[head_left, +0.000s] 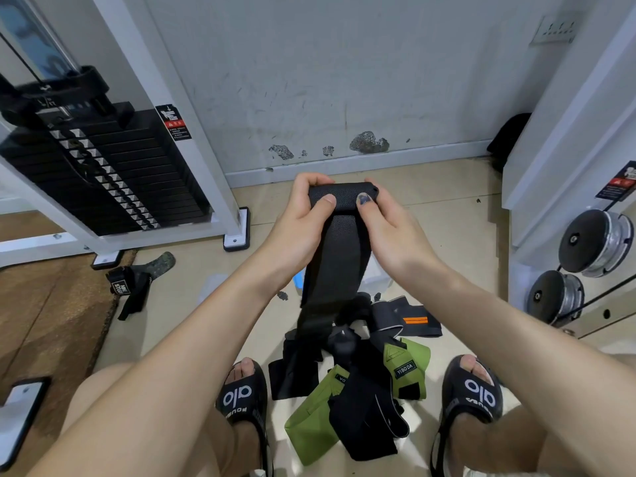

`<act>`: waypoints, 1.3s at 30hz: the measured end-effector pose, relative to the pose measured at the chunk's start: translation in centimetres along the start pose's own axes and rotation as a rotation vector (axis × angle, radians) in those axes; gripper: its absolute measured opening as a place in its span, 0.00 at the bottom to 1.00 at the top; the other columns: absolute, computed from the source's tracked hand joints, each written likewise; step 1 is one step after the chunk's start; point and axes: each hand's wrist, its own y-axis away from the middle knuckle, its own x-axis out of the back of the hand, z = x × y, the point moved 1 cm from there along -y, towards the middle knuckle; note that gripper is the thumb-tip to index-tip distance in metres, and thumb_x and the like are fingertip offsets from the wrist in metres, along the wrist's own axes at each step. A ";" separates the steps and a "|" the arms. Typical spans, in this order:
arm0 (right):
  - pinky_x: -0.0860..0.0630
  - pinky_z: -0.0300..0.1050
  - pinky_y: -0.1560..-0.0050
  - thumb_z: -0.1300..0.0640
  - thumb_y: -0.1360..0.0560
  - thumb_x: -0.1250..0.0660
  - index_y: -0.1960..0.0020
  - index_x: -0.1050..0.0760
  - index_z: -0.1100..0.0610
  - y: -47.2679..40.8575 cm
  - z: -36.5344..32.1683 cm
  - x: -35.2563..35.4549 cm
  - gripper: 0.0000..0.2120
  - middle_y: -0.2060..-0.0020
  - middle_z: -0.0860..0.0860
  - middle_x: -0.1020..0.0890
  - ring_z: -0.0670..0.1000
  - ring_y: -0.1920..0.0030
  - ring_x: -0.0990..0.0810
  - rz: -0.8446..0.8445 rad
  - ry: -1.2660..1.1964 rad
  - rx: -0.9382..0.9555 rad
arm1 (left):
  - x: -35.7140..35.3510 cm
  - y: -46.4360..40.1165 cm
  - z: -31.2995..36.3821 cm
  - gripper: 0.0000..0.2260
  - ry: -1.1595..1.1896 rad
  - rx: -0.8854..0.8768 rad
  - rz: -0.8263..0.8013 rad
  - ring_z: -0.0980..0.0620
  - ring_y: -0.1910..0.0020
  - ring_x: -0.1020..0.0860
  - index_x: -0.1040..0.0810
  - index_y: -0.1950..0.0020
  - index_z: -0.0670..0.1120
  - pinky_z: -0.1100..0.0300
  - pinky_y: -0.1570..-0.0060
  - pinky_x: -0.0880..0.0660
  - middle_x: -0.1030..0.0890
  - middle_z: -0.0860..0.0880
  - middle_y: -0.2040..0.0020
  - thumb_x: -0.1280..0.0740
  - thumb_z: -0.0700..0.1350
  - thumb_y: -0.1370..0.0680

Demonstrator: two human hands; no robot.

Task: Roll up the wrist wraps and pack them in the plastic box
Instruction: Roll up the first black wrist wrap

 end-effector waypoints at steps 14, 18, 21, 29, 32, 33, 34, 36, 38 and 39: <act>0.21 0.41 0.48 0.52 0.14 0.44 0.35 0.22 0.55 -0.3 -0.6 0.3 0.15 0.44 0.52 0.14 0.48 0.47 0.16 -0.154 -0.660 -0.106 | 0.3 -0.2 0.1 0.06 0.065 0.014 0.065 0.53 0.53 0.22 0.28 0.43 0.54 0.57 0.51 0.26 0.21 0.51 0.50 0.39 0.44 0.17; 0.21 0.49 0.44 0.47 0.14 0.44 0.36 0.23 0.53 -0.4 -0.4 0.2 0.17 0.43 0.54 0.15 0.52 0.46 0.16 -0.174 -0.743 -0.173 | 0.2 0.0 0.1 0.06 0.067 0.016 0.048 0.52 0.51 0.22 0.29 0.41 0.51 0.57 0.50 0.24 0.21 0.49 0.48 0.39 0.42 0.16; 0.24 0.49 0.39 0.49 0.15 0.41 0.34 0.24 0.51 -0.4 -0.4 0.2 0.13 0.46 0.50 0.15 0.50 0.45 0.17 -0.201 -0.742 -0.166 | 0.1 0.0 0.3 0.11 0.080 0.016 0.039 0.52 0.51 0.22 0.29 0.40 0.51 0.57 0.50 0.24 0.21 0.49 0.48 0.38 0.48 0.22; 0.23 0.48 0.44 0.47 0.16 0.40 0.44 0.18 0.50 -0.3 -0.5 0.6 0.14 0.49 0.51 0.15 0.52 0.50 0.16 -0.239 -0.780 -0.218 | 0.2 0.2 0.0 0.12 0.027 0.000 0.029 0.50 0.48 0.21 0.28 0.39 0.53 0.49 0.43 0.23 0.19 0.49 0.46 0.37 0.50 0.23; 0.20 0.54 0.41 0.49 0.16 0.38 0.40 0.19 0.55 -0.2 -0.9 0.7 0.14 0.46 0.56 0.15 0.55 0.47 0.15 -0.206 -0.575 -0.102 | 0.6 0.1 0.1 0.09 0.016 -0.030 0.009 0.53 0.50 0.21 0.29 0.38 0.53 0.51 0.45 0.23 0.20 0.51 0.49 0.37 0.45 0.17; 0.20 0.56 0.40 0.53 0.16 0.36 0.38 0.20 0.57 -0.2 -0.9 0.9 0.12 0.47 0.59 0.15 0.56 0.47 0.14 -0.174 -0.495 -0.050 | 0.6 0.2 0.1 0.09 0.023 -0.040 -0.003 0.54 0.52 0.21 0.29 0.37 0.51 0.54 0.46 0.22 0.20 0.51 0.49 0.38 0.42 0.16; 0.19 0.56 0.41 0.57 0.17 0.34 0.38 0.21 0.57 -0.3 -0.9 1.1 0.10 0.47 0.61 0.15 0.56 0.48 0.14 -0.144 -0.445 -0.011 | 0.7 0.2 0.2 0.09 0.027 -0.052 -0.014 0.55 0.53 0.20 0.29 0.37 0.50 0.57 0.48 0.22 0.20 0.51 0.50 0.38 0.39 0.15; 0.19 0.55 0.44 0.61 0.19 0.33 0.37 0.21 0.58 -0.4 -0.9 1.4 0.11 0.45 0.64 0.16 0.56 0.50 0.15 -0.140 -0.431 0.013 | 0.9 0.3 0.5 0.09 0.017 -0.087 -0.032 0.58 0.54 0.21 0.29 0.37 0.47 0.62 0.50 0.22 0.20 0.51 0.51 0.38 0.36 0.15; 0.20 0.52 0.46 0.62 0.19 0.32 0.35 0.23 0.59 -0.5 -0.9 1.8 0.13 0.43 0.67 0.17 0.56 0.51 0.16 -0.161 -0.447 0.009 | 1.1 0.3 0.7 0.09 -0.018 -0.136 -0.047 0.57 0.53 0.22 0.28 0.39 0.48 0.60 0.49 0.24 0.21 0.52 0.51 0.35 0.37 0.17; 0.20 0.50 0.48 0.64 0.20 0.32 0.35 0.23 0.59 -0.6 -0.9 1.8 0.13 0.44 0.67 0.17 0.56 0.51 0.16 -0.171 -0.457 0.009 | 1.3 0.3 0.7 0.09 -0.038 -0.157 -0.049 0.55 0.52 0.23 0.27 0.40 0.50 0.57 0.48 0.25 0.21 0.52 0.51 0.34 0.39 0.18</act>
